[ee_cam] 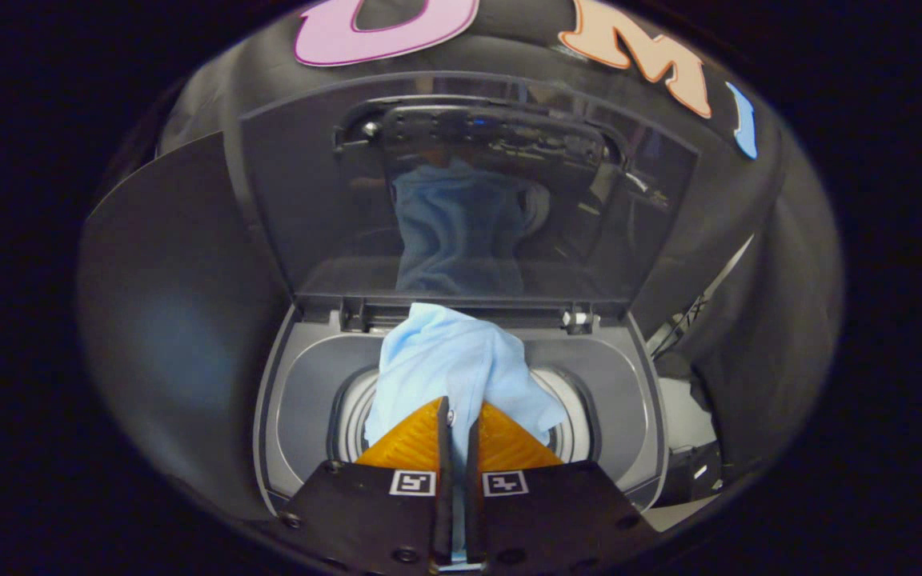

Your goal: Put the clothes into the washing machine and then close the washing machine lid.

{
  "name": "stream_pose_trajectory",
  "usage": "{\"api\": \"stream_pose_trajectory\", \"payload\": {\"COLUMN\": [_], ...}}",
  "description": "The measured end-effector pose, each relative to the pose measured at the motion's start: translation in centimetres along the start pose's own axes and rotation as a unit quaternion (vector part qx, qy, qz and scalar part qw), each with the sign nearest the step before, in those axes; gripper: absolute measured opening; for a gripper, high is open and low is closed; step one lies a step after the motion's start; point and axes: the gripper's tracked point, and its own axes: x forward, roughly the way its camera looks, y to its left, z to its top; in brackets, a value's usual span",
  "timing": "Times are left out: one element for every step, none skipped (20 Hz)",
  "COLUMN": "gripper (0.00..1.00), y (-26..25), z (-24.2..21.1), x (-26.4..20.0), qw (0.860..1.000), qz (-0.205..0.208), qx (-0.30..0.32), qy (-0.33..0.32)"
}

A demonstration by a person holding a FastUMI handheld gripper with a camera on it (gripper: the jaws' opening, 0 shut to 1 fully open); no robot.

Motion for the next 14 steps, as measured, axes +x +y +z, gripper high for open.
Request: {"api": "stream_pose_trajectory", "payload": {"gripper": [0.07, 0.16, 0.26, 0.43, 0.61, 0.79, 0.96, 0.97, 0.98, 0.98, 0.98, 0.98, 0.98, 0.98], "y": [-0.4, -0.6, -1.2, -1.9, -2.2, -2.2, -2.2, -2.2, -2.4, -2.3, -2.1, -2.2, -2.3, -2.3], "z": [0.1, 0.3, 0.5, 1.1, 1.3, 1.9, 2.4, 2.7, 3.0, 3.1, 3.3, 3.3, 3.5, 3.5], "x": [0.2, 0.0, 0.4, -0.1, -0.5, -0.6, -1.1, -1.4, -1.6, -1.8, -2.0, -2.1, -2.3, -2.5], "qw": [1.0, 1.0, 1.0, 0.999, 0.999, 0.998, 0.998, 0.998, 0.998, 0.998, 0.998, 0.998, 0.998, 0.998], "qz": [-0.007, -0.005, -0.015, -0.033, -0.041, -0.044, -0.044, -0.045, -0.046, -0.042, -0.037, -0.035, -0.037, -0.035], "qx": [0.0, -0.003, -0.009, -0.015, -0.02, -0.02, -0.019, -0.016, -0.011, -0.005, 0.001, 0.005, 0.007, 0.011], "qy": [-0.002, -0.006, -0.012, -0.02, -0.027, -0.037, -0.043, -0.047, -0.049, -0.051, -0.052, -0.053, -0.055, -0.055]}}
